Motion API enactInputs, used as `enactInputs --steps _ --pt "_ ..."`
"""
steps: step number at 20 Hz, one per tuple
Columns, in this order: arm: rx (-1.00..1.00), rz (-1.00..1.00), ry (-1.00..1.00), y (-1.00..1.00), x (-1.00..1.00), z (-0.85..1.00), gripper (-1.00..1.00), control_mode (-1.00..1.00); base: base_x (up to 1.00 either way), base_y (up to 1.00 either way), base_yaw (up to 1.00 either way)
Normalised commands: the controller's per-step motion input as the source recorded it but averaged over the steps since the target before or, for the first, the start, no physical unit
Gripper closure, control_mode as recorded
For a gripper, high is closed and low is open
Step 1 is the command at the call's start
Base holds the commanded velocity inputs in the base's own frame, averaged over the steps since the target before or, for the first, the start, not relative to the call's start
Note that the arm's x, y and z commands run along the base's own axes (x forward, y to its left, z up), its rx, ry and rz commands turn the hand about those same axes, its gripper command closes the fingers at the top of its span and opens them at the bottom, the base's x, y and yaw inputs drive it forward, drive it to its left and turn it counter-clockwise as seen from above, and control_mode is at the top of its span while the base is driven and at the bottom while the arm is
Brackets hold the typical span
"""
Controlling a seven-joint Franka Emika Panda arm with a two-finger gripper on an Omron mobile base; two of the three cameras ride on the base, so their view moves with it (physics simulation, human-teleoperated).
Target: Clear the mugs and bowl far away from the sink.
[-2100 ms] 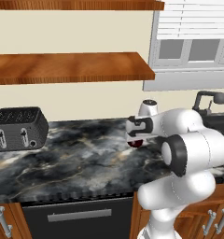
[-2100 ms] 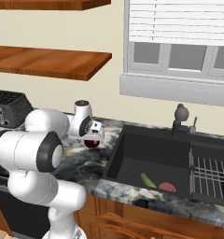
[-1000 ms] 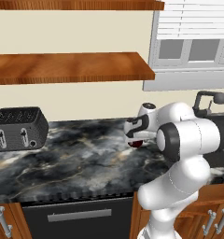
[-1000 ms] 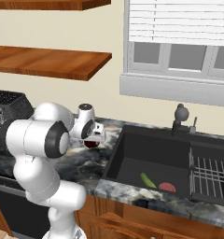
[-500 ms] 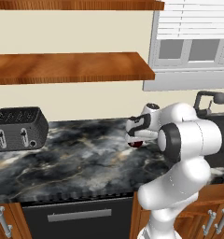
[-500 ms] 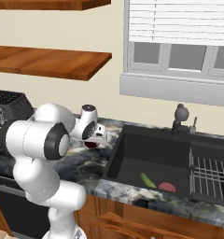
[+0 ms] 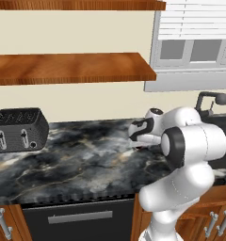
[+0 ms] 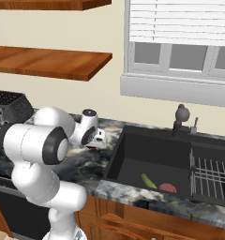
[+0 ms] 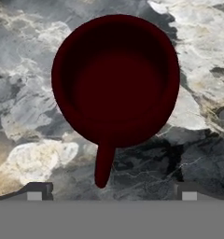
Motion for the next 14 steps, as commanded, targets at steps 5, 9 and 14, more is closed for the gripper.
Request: enactInputs --steps 5,9,14 --pt "0.00 0.00 -0.05 0.06 0.45 -0.20 -1.00 -1.00 0.00 0.00 0.00" --pt "0.00 0.00 -0.03 0.00 0.26 -0.10 -1.00 -1.00 0.00 0.00 0.00" --pt "0.02 0.00 -0.02 0.00 0.01 -0.05 1.00 -1.00 0.00 0.00 0.00"
